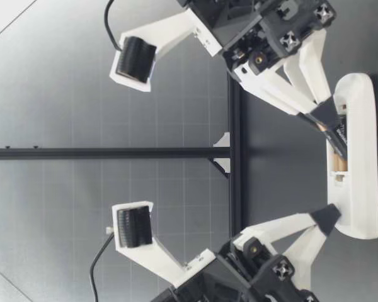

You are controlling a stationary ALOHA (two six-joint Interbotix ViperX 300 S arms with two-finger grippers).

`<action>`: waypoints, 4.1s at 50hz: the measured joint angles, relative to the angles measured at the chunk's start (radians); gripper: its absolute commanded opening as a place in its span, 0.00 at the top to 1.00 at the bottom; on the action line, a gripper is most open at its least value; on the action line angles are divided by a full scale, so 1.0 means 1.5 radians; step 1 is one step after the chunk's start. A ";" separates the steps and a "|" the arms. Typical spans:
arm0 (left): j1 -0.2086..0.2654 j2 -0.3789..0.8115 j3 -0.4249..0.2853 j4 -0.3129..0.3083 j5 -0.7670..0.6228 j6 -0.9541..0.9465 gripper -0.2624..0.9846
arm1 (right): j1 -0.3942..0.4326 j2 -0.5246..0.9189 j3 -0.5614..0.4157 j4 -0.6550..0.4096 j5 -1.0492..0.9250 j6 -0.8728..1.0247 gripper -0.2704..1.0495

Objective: Place the battery into the slot of the remote controller.

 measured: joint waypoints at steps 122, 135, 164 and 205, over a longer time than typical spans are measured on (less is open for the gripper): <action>0.001 0.008 -0.006 -0.005 0.000 -0.013 0.90 | -0.010 -0.032 -0.029 0.062 0.141 0.711 0.91; 0.000 0.008 -0.007 -0.005 0.000 -0.013 0.90 | -0.004 -0.013 -0.048 0.037 0.165 0.711 0.92; 0.001 0.010 -0.013 -0.006 0.000 -0.013 0.90 | 0.008 -0.059 -0.059 -0.061 0.299 0.712 0.92; -0.011 0.094 -0.155 -0.006 0.026 -0.002 0.90 | 0.009 -0.179 -0.025 -0.264 0.382 0.711 0.92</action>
